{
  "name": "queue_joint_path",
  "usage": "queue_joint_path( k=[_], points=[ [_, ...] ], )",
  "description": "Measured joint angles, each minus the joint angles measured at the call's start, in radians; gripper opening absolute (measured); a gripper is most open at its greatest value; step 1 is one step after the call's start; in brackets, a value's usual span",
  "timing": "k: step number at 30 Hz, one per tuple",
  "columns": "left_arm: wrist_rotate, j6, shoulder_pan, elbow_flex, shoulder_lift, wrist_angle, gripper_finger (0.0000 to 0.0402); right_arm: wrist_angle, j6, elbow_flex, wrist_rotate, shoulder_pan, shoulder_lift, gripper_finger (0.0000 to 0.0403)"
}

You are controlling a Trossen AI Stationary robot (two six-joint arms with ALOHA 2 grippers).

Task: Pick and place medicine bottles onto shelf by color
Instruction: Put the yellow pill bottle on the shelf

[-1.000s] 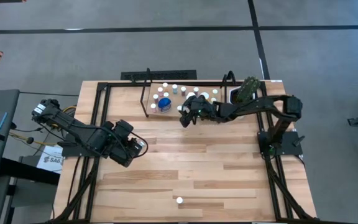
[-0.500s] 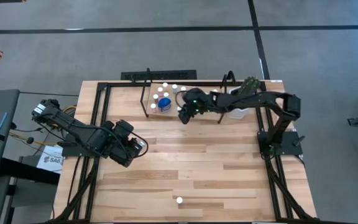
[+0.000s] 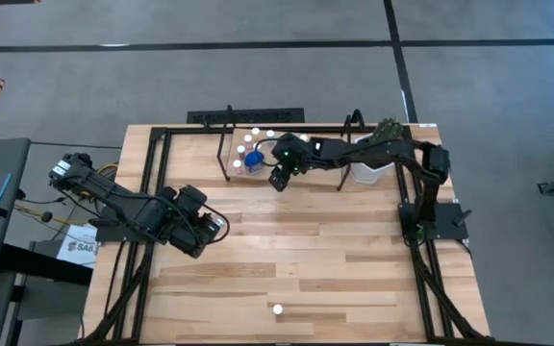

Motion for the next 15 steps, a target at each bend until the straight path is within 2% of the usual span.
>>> queue_joint_path(
  k=[11, 15],
  points=[
    [0.000, 0.010, 0.000, 0.000, 0.000, 0.000, 0.0214, 0.009, -0.003, 0.000, 0.005, -0.001, 0.000, 0.0235],
    [0.000, 0.010, 0.000, 0.000, 0.000, 0.000, 0.0214, 0.009, -0.019, 0.000, 0.066, -0.001, 0.000, 0.0235]
  ],
)
